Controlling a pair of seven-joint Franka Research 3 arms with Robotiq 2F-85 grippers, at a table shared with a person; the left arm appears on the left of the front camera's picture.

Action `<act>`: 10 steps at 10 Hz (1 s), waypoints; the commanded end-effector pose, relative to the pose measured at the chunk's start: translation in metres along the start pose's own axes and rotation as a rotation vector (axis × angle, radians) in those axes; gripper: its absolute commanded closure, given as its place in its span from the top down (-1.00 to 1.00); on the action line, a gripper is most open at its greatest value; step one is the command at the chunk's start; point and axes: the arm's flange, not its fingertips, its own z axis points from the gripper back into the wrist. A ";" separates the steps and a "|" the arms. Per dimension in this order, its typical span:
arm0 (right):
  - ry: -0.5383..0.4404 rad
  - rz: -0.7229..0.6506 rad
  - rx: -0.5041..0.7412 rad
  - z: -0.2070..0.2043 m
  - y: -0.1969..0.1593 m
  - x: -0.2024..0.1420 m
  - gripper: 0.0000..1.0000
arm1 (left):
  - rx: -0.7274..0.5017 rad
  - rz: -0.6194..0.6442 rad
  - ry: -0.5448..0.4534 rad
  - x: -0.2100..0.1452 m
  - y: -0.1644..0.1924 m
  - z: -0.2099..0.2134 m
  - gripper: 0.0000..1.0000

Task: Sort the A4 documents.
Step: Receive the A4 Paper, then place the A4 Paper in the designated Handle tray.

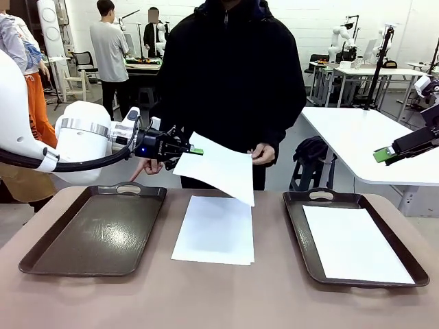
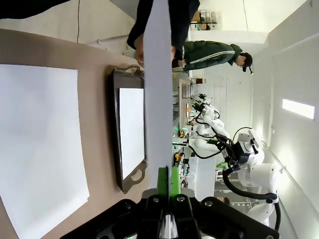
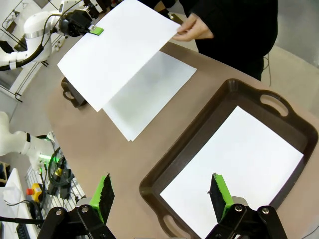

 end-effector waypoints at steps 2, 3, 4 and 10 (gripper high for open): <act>-0.013 -0.003 0.013 -0.001 0.000 0.001 1.00 | 0.004 0.001 -0.004 0.001 0.001 0.000 -1.00; -0.013 -0.003 0.013 -0.001 0.000 0.001 1.00 | 0.004 0.001 -0.004 0.001 0.001 0.000 -1.00; -0.013 -0.003 0.013 -0.001 0.000 0.001 1.00 | 0.004 0.001 -0.004 0.001 0.001 0.000 -1.00; -0.013 -0.003 0.013 -0.001 0.000 0.001 1.00 | 0.156 -0.139 0.088 -0.009 -0.017 0.045 -0.98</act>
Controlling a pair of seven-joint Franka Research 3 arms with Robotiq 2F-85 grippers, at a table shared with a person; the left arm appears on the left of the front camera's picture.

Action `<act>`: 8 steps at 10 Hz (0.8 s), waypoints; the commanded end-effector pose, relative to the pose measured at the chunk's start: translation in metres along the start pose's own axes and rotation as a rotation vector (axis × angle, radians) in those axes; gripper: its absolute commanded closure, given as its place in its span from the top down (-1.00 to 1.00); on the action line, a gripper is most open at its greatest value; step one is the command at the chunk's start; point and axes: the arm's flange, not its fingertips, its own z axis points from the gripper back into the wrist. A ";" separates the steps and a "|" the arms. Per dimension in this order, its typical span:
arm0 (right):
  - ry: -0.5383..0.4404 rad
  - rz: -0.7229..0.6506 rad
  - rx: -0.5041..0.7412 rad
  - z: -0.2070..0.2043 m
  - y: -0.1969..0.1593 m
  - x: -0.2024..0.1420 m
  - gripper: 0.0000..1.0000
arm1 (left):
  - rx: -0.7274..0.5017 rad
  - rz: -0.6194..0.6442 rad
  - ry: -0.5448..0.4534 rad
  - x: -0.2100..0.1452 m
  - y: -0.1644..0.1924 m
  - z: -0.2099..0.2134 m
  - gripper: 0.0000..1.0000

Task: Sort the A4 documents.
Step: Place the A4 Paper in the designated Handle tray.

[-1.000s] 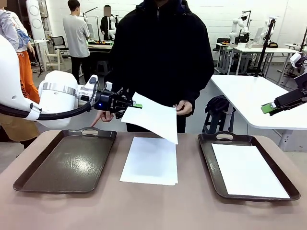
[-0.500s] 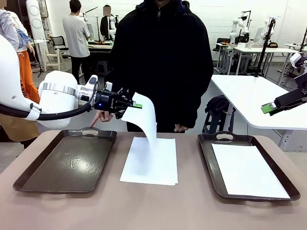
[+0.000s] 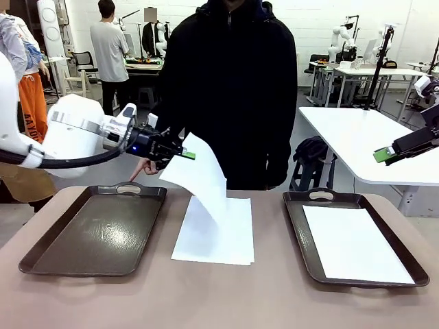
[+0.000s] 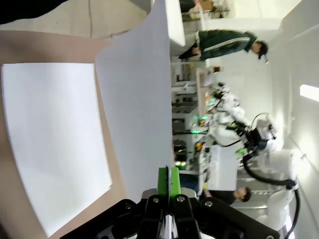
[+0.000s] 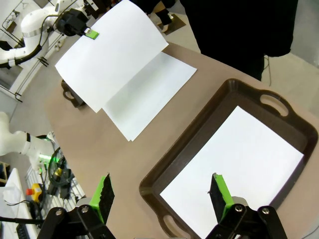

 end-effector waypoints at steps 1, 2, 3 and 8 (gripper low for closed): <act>-0.013 -0.003 0.013 -0.001 0.000 0.001 1.00 | 0.097 -0.056 0.050 -0.014 -0.003 0.036 -0.98; -0.013 -0.003 0.013 -0.001 0.000 0.001 1.00 | 0.134 -0.038 0.011 -0.012 0.007 0.053 -0.98; -0.013 -0.003 0.013 -0.001 0.000 0.001 1.00 | 0.178 -0.029 -0.004 -0.012 0.013 0.066 -0.98; -0.013 -0.003 0.013 -0.001 0.000 0.001 1.00 | 0.366 0.020 -0.013 -0.002 0.048 0.113 -0.98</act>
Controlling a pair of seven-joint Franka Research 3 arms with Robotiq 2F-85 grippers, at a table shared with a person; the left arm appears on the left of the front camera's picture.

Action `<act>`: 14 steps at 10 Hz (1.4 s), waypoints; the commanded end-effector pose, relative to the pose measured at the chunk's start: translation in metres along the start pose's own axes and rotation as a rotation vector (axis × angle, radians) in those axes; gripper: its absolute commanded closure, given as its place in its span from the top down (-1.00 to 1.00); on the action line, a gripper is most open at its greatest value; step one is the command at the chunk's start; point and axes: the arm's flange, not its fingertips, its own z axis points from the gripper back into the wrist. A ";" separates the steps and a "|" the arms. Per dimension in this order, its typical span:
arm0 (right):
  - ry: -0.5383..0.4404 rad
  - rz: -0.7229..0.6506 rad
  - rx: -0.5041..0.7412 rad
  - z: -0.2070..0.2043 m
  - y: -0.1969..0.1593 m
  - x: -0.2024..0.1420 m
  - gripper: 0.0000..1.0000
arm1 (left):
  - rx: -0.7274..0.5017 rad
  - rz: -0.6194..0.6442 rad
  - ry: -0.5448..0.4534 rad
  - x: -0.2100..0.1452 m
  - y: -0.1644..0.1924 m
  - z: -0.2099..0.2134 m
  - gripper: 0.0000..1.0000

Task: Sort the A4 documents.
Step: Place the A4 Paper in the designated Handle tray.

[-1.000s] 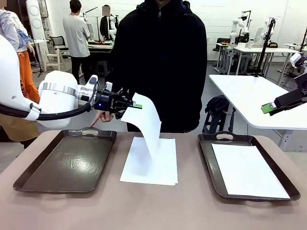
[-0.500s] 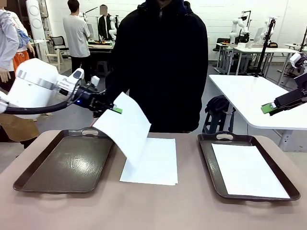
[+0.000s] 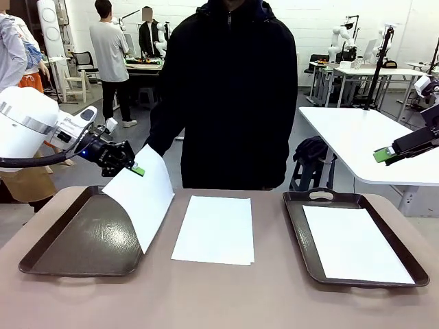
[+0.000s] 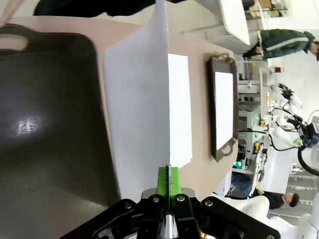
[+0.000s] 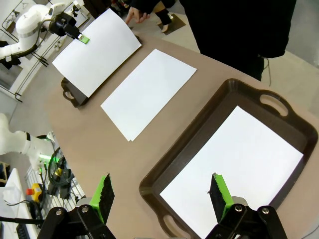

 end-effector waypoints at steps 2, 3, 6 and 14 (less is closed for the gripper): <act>-0.013 -0.003 0.014 -0.001 0.000 0.001 1.00 | 0.051 0.027 -0.005 0.010 0.018 0.007 -0.98; -0.013 -0.003 0.014 -0.001 0.000 0.001 1.00 | 0.062 0.031 -0.021 0.012 0.029 0.007 -0.98; -0.013 -0.003 0.014 -0.001 0.000 0.001 1.00 | 0.153 0.076 -0.002 0.019 0.070 0.001 -0.98; -0.013 -0.003 0.014 -0.001 0.000 0.001 1.00 | 0.315 0.154 0.025 -0.011 0.111 0.013 -0.98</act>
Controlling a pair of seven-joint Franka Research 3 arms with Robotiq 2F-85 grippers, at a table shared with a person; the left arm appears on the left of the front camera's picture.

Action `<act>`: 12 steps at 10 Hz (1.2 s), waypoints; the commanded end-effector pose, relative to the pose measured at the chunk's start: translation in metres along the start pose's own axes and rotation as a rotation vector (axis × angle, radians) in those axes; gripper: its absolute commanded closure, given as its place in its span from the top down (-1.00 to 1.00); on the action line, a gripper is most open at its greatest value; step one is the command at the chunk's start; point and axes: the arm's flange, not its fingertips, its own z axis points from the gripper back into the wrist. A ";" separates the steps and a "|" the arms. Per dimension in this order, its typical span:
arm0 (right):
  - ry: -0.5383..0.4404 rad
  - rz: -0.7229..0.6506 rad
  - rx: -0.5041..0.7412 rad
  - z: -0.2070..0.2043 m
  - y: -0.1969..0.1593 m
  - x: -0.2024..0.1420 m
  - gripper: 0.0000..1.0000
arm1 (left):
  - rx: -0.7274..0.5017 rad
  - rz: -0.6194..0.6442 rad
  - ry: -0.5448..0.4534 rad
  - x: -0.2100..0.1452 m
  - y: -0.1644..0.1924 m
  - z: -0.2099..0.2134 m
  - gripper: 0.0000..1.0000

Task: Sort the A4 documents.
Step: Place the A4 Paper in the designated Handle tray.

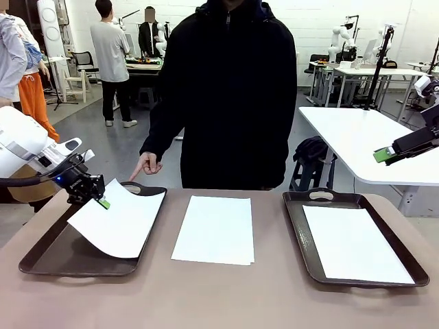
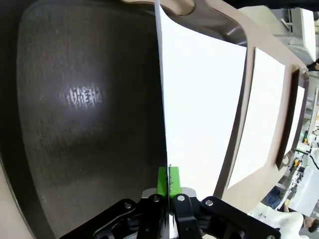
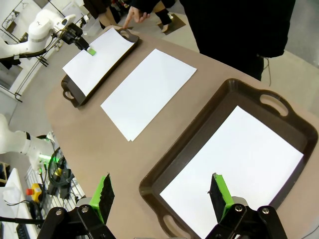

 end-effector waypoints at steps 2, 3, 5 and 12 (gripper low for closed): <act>-0.013 -0.003 0.014 -0.001 0.000 0.001 1.00 | 0.068 0.054 -0.032 -0.012 0.003 0.000 -0.98; -0.013 -0.003 0.014 -0.001 0.000 0.001 1.00 | 0.092 0.059 -0.022 -0.011 0.005 0.001 -0.98; -0.013 -0.003 0.014 -0.001 0.000 0.001 1.00 | 0.102 0.065 -0.028 -0.012 0.007 0.004 -0.60; -0.013 -0.003 0.014 -0.001 0.000 0.001 1.00 | 0.232 0.080 -0.092 -0.016 0.010 0.025 0.24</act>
